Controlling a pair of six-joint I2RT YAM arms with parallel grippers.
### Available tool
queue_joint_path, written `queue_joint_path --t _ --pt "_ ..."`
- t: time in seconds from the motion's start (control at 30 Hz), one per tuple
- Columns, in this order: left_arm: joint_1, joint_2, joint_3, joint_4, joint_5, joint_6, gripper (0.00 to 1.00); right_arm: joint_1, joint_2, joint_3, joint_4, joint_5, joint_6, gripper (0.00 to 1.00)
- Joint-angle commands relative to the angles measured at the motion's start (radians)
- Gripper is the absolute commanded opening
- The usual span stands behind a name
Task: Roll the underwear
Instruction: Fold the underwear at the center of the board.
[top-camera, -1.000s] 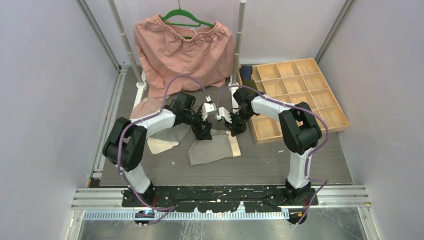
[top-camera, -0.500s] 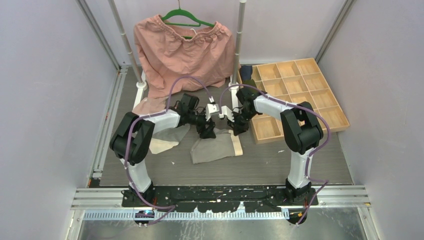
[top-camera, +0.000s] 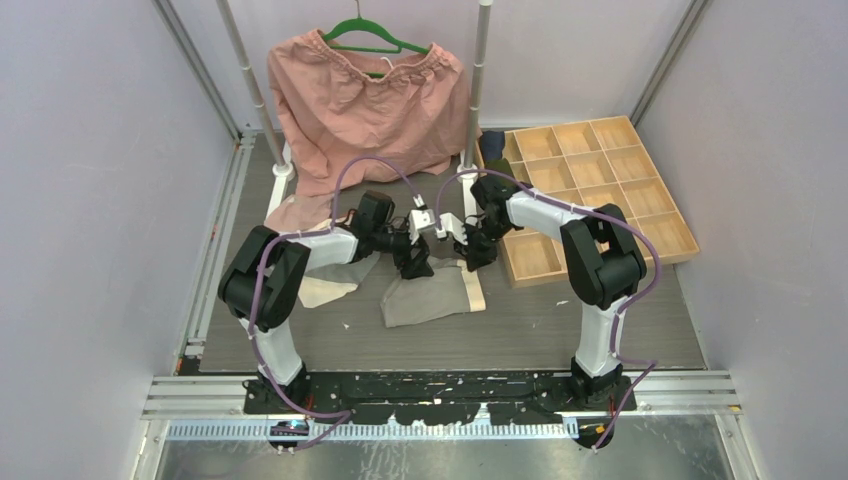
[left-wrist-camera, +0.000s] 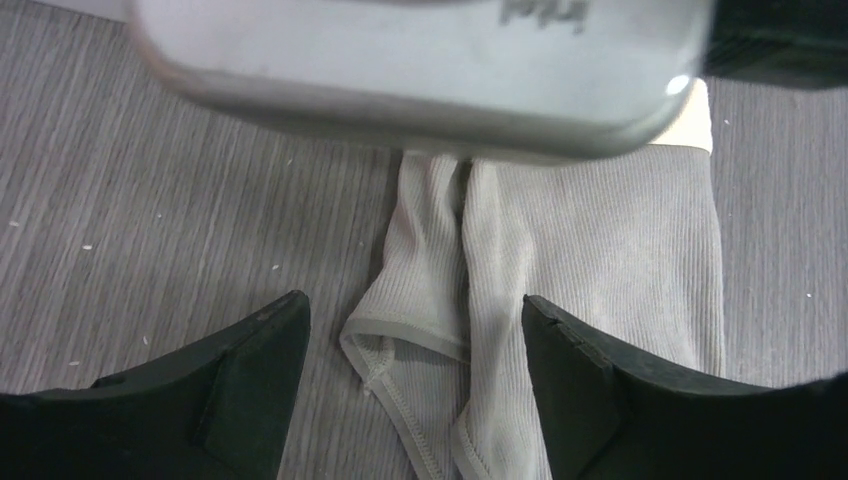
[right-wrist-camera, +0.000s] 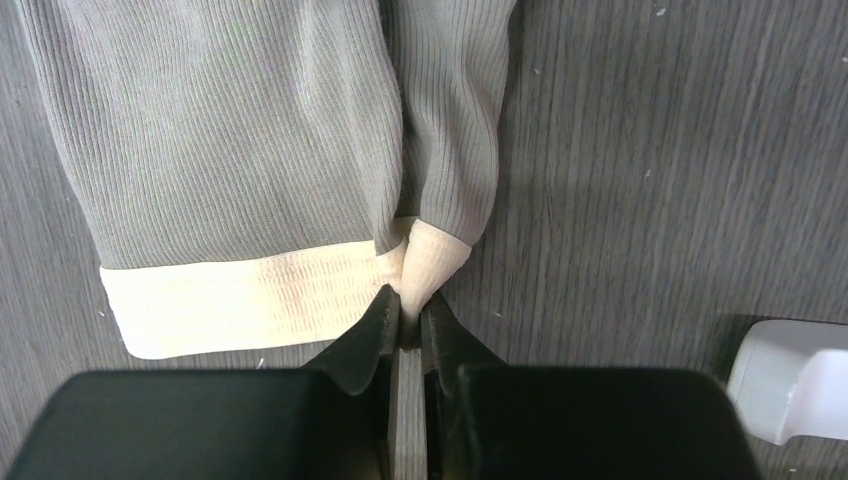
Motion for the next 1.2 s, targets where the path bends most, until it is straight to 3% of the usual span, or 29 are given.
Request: queue_joint_path --t 0.0,0.2,0.6,0.97,1.07,1.17 --pt "0.011 -0.008 -0.028 0.031 -0.046 -0.023 0.80 0.008 -0.052 0.004 0.002 -0.027 -0.043 0.03" --pt "0.027 0.002 -0.068 0.162 -0.021 -0.093 0.86 0.003 -0.060 -0.017 0.005 -0.016 -0.048 0.03" --pt "0.026 0.040 -0.018 0.064 0.024 -0.033 0.73 -0.002 -0.056 -0.007 -0.002 -0.025 -0.049 0.03" --pt "0.026 0.044 0.000 0.040 0.027 -0.032 0.24 -0.002 -0.060 -0.007 0.003 -0.031 -0.046 0.02" --pt "0.025 0.035 0.004 0.034 0.030 -0.039 0.02 -0.002 -0.074 -0.014 0.029 -0.040 -0.039 0.01" --pt "0.025 0.006 -0.006 0.050 0.002 -0.055 0.00 -0.002 -0.099 -0.034 0.077 -0.041 -0.024 0.01"
